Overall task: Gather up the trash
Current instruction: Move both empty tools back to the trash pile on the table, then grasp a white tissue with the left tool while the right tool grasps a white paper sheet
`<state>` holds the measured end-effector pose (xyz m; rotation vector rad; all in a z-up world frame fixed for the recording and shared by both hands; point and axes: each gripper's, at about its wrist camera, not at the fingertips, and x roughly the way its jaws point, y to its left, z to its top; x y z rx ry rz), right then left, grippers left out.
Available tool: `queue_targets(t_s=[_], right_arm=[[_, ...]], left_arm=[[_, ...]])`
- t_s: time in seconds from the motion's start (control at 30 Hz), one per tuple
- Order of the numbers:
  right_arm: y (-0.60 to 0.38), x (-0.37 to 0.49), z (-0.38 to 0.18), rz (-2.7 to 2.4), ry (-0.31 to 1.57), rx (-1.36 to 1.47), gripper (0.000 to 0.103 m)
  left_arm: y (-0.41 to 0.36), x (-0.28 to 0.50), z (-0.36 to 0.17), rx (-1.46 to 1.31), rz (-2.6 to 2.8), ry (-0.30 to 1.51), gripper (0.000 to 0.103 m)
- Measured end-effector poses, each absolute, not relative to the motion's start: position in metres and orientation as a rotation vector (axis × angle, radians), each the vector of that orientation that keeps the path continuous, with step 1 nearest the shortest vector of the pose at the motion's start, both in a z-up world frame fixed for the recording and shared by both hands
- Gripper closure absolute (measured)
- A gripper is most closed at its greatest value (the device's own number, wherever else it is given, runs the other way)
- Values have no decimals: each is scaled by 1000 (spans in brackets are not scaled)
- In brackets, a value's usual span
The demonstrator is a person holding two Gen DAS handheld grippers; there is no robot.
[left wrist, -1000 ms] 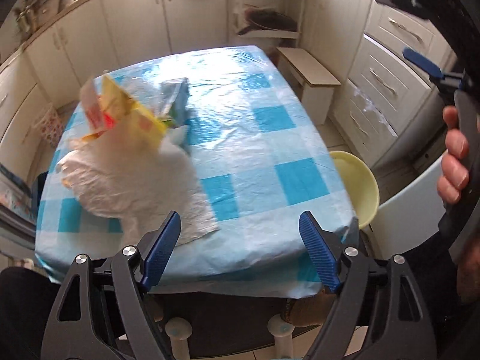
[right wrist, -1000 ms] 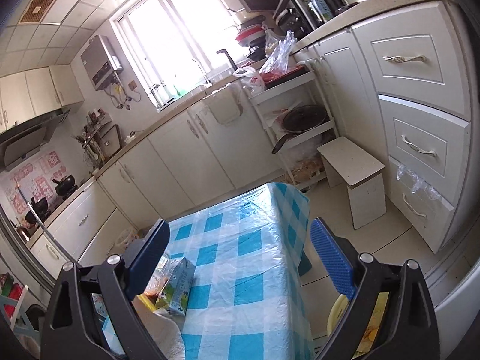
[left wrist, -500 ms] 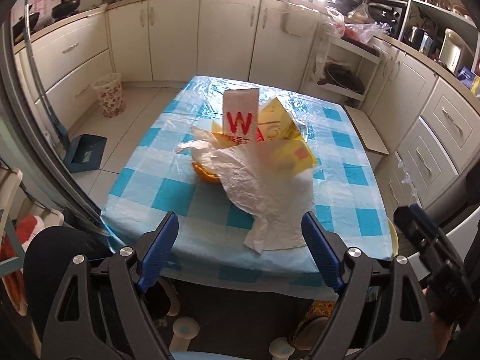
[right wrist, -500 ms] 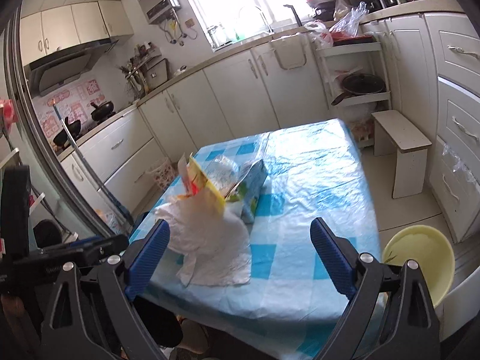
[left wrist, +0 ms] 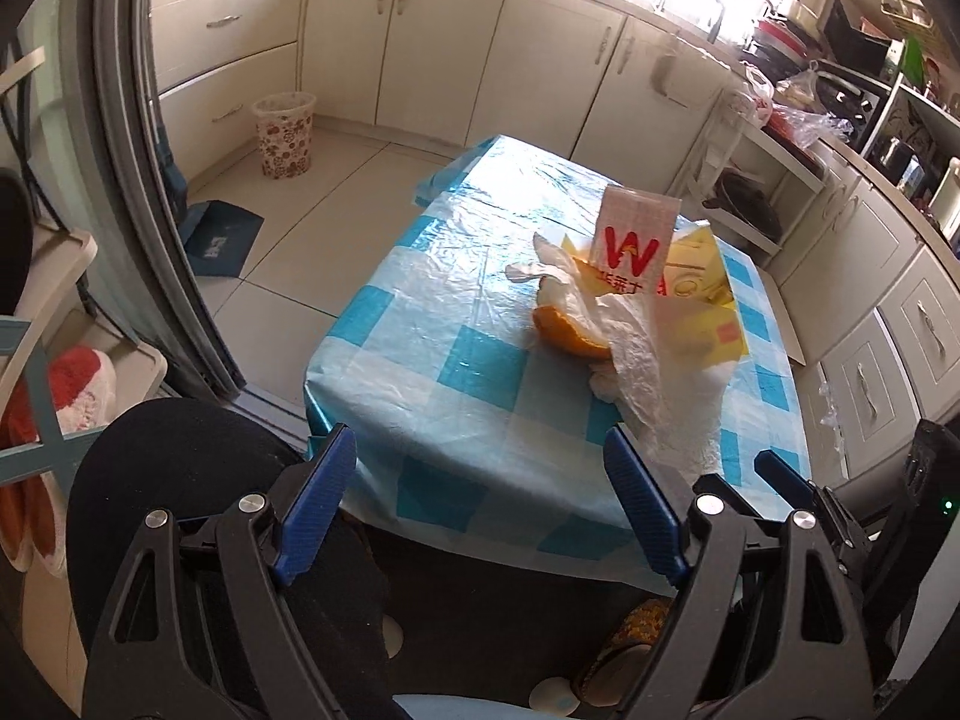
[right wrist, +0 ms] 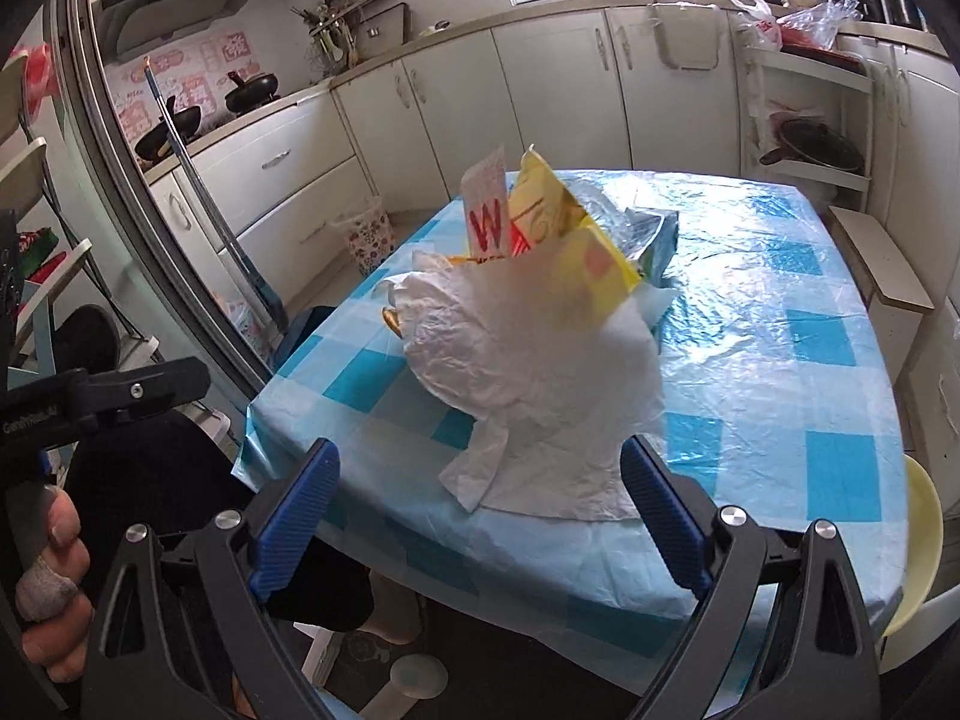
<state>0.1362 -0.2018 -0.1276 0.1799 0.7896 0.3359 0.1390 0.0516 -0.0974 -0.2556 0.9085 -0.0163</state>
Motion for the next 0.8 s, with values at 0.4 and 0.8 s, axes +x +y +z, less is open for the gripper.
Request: queue_targets(t_s=[0.4, 0.8], right_arm=[[-183, 181, -164, 281, 903, 137, 62], [-249, 153, -151, 198, 880, 245, 93]], left_arm=[[54, 166, -97, -180, -104, 918, 19], [-2, 285, -125, 24, -93, 1073, 17]])
